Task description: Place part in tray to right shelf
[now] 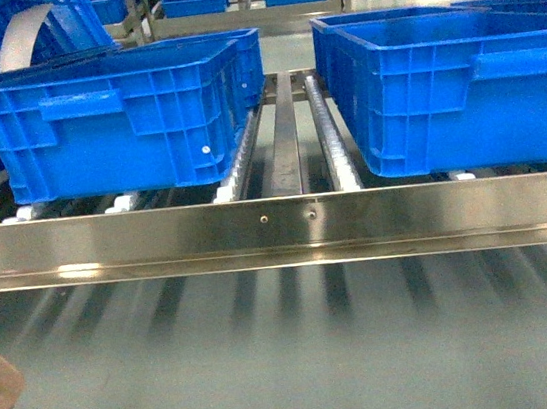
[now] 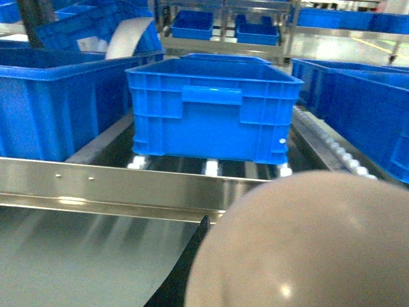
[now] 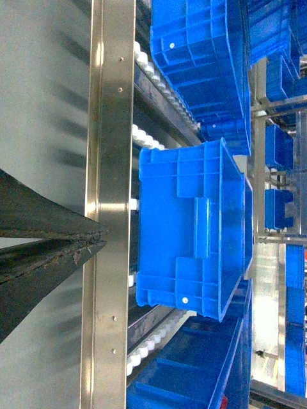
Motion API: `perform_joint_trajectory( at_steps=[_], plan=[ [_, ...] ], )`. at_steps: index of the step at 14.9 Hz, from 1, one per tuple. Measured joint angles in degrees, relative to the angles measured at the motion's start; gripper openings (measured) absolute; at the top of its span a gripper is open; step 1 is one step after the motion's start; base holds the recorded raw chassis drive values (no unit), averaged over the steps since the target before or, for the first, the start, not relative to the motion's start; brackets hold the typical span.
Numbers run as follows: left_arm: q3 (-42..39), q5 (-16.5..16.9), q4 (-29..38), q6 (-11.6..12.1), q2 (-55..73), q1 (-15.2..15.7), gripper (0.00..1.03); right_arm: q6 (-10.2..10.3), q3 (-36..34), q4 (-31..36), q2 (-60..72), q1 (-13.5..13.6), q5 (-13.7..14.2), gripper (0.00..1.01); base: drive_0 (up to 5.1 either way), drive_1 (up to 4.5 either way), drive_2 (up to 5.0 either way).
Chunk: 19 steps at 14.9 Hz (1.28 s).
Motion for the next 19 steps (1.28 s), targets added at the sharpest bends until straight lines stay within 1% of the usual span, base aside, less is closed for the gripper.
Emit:
perform_joint_trajectory(
  at_steps=[1, 4, 5, 6, 10, 11, 12, 14, 15, 19],
  plan=[
    [-0.7, 0.4, -1.4, 0.0, -2.2, -0.5, 0.12, 0.0, -0.5, -0.8, -1.1, 0.3, 0.0, 0.02, 0.0, 0.00, 0.0],
    [-2.0, 0.4, -5.0, 0.0, -7.7, -0.3, 0.12, 0.0, -1.4, -2.9, -4.7, 0.3, 0.0, 0.02, 0.0, 0.00, 0.0],
    [-3.4, 0.2, -2.9, 0.0, -8.1, -0.3, 0.12, 0.0, -1.9, -3.8, -5.8, 0.3, 0.0, 0.02, 0.0, 0.00, 0.0],
    [-3.4, 0.4, -5.7, 0.0, -9.9, -0.3, 0.12, 0.0, -3.4, -2.3, -6.9, 0.3, 0.0, 0.02, 0.0, 0.00, 0.0],
    [-3.4, 0.4, -12.6, 0.0, -17.7, -0.3, 0.12, 0.0, -3.3, -6.4, -10.7, 0.3, 0.0, 0.02, 0.0, 0.00, 0.0],
    [-3.4, 0.4, -14.2, 0.0, -19.3, -0.3, 0.12, 0.0, -3.3, -12.2, -14.3, 0.3, 0.0, 0.02, 0.0, 0.00, 0.0],
    [-3.4, 0.3, -15.7, 0.0, -21.1, -0.3, 0.12, 0.0, -3.3, -15.8, -20.4, 0.3, 0.0, 0.02, 0.0, 0.00, 0.0],
    [-3.4, 0.2, -18.5, 0.0, -23.7, -0.3, 0.12, 0.0, -3.3, -16.9, -20.2, 0.3, 0.0, 0.02, 0.0, 0.00, 0.0],
    [-3.4, 0.4, -19.4, 0.0, -24.7, -0.3, 0.12, 0.0, -3.3, -16.1, -20.3, 0.3, 0.0, 0.02, 0.0, 0.00, 0.0],
    [-3.4, 0.4, -24.1, 0.0, -28.9, -0.3, 0.12, 0.0, -3.3, -16.4, -20.3, 0.3, 0.0, 0.02, 0.0, 0.00, 0.0]
  ],
)
